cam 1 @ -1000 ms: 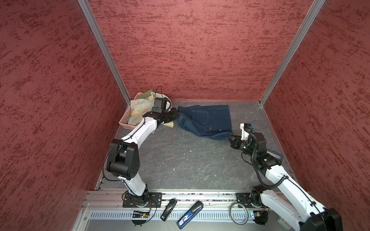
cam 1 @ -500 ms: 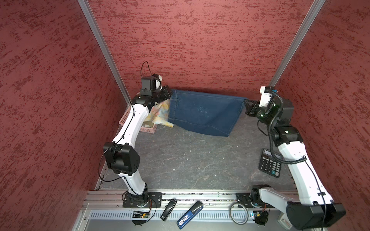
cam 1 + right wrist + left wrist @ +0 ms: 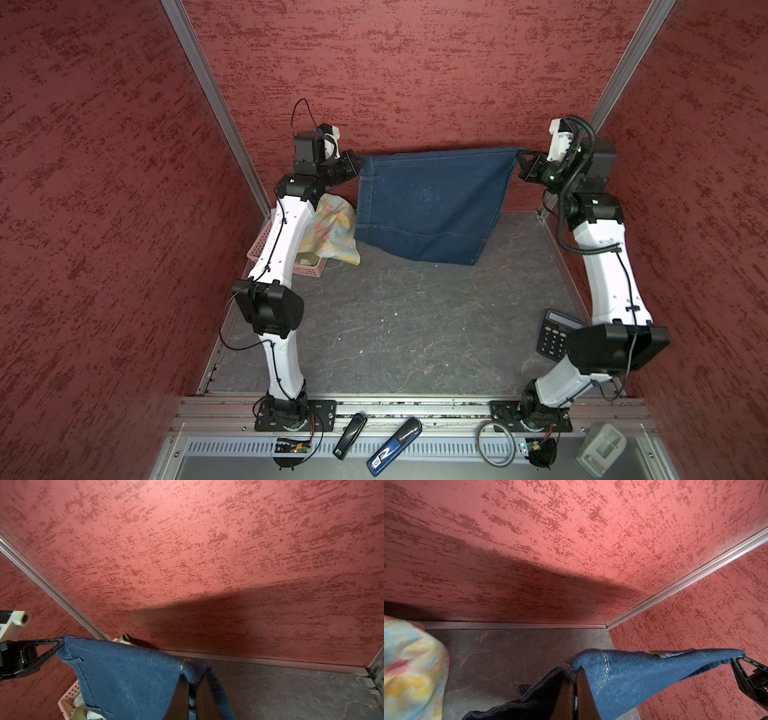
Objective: Fold and stack the skirts
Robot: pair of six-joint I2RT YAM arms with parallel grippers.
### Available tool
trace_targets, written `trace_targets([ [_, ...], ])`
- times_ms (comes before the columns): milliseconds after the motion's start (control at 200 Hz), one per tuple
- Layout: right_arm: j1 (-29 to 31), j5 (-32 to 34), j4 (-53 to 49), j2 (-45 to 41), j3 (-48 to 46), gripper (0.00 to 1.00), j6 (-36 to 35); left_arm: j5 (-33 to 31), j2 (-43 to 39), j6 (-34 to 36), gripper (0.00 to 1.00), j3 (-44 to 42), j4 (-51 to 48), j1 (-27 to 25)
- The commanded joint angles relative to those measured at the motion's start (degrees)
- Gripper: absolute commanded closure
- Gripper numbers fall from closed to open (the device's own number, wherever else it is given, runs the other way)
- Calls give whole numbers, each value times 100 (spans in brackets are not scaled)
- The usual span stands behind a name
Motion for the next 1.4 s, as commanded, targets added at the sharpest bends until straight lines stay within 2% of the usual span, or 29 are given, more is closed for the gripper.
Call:
trace_targets([
  [0,-194,324,-623,698,2045,100,-189,-152,261,-144,100,922,-114,47],
  [50,-228,337,-1042,1251,3368,100,-168,-135,414,-172,100,1417,-197,-8],
  [105,-302,252,-1179,1626,4360,100,-49,-116,449,-223,100,1659,-142,-63],
  [150,-376,108,-1069,1583,4406,100,69,-93,387,-259,100,1633,-30,-97],
  [205,-385,-67,-936,1281,3853,100,65,-10,237,-260,100,1385,84,-161],
  [255,-378,-333,-806,855,2985,100,25,91,-28,-213,100,862,267,-237],
  [316,-309,-507,-403,69,1445,100,-58,120,-539,-131,100,-271,732,-380],
  [421,-235,-454,799,-1639,-1838,100,-12,32,-1719,-126,100,-2943,1878,-538],
  [551,-226,-434,1185,-3393,-4688,100,183,-174,-2973,-447,100,-6228,3487,-830],
  [676,-213,-411,1585,-4263,-6782,100,882,-731,-3715,-670,100,-8620,4352,-1190],
  [776,-209,-425,1755,-4598,-7814,100,1464,-1165,-4068,-725,100,-9724,4575,-1450],
  [882,-210,-245,1512,-4775,-8311,100,1668,-1543,-4396,-795,100,-10320,4494,-1643],
  [987,-208,20,1104,-4939,-8501,100,1678,-1744,-4594,-780,100,-10525,4261,-1704],
  [1082,-207,-3,968,-4977,-8654,100,1673,-1865,-4646,-745,100,-10573,4082,-1696],
  [1252,-204,51,1319,-4797,-8775,100,1640,-1915,-4510,-620,100,-10263,3943,-1652],
  [1398,-205,222,1442,-4279,-8384,100,1427,-1862,-4244,-315,100,-9481,3661,-1523],
])
